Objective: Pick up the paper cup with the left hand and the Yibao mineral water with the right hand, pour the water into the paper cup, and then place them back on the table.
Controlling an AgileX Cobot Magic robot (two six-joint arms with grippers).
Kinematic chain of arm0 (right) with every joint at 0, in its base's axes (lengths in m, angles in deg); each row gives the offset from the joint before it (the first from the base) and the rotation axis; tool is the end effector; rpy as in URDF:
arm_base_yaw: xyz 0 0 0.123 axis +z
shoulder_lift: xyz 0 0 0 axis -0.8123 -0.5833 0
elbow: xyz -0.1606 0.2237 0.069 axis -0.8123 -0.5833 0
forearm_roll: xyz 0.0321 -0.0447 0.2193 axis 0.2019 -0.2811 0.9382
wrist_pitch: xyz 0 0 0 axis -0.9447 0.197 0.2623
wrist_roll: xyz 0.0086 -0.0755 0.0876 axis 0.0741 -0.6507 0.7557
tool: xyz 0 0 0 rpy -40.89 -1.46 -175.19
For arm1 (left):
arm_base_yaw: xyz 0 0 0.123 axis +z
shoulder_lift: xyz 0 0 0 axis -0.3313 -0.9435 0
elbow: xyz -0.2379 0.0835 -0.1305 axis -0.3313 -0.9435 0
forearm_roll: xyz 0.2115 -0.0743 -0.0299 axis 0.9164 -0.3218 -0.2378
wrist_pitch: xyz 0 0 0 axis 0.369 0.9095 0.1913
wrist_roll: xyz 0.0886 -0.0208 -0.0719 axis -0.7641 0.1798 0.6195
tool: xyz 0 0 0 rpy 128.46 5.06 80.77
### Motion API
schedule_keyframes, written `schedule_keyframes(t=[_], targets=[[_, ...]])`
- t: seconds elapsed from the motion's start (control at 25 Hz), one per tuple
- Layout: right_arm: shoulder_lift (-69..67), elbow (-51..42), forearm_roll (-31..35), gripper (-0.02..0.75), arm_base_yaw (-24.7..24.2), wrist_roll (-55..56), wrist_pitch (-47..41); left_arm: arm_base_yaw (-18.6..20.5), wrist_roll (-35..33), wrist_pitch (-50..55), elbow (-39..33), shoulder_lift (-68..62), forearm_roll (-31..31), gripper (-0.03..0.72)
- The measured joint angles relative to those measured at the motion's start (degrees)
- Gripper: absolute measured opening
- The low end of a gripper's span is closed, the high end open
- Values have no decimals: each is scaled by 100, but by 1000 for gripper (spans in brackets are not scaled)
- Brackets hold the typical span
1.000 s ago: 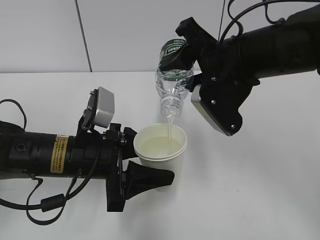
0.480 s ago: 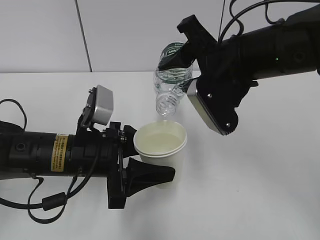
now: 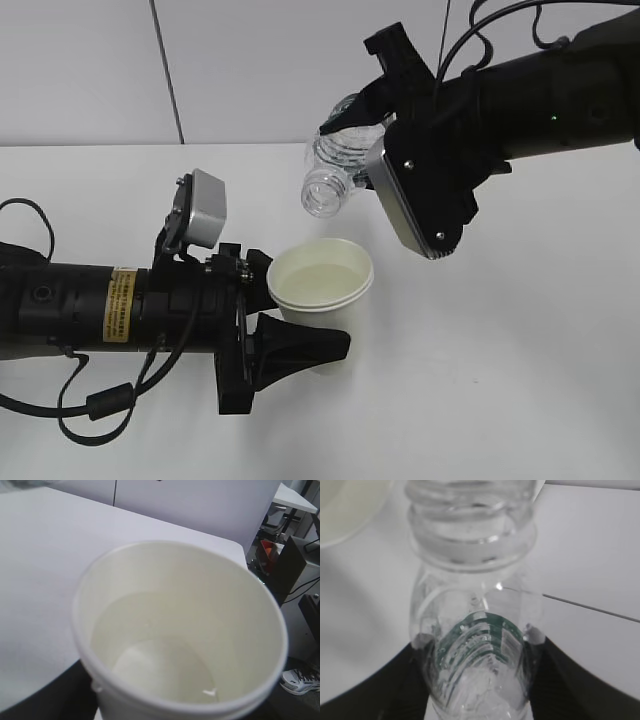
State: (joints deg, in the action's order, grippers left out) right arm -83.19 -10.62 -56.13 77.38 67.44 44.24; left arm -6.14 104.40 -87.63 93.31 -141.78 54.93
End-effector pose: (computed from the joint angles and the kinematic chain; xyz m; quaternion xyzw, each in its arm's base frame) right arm 0.3046 0.1699 0.2812 -0.8079 0.2824 -0.2312 0.4627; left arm 0.2349 -0.2164 0.1657 0.4713 0.6316 -0.4398 0.4307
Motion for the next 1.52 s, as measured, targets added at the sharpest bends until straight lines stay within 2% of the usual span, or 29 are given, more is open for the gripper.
schedule_keyframes(t=[0.56, 0.88, 1.16, 1.52], targets=[[0, 0, 0, 426, 0, 1021, -116, 0, -74, 76, 0, 0, -12, 435], [0, 0, 0, 426, 0, 2354, -216, 0, -187, 127, 0, 0, -112, 435], [0, 0, 0, 426, 0, 3833, -252, 0, -263, 140, 0, 0, -409, 435], [0, 0, 0, 426, 0, 6702, -676, 0, -282, 197, 0, 0, -585, 435]])
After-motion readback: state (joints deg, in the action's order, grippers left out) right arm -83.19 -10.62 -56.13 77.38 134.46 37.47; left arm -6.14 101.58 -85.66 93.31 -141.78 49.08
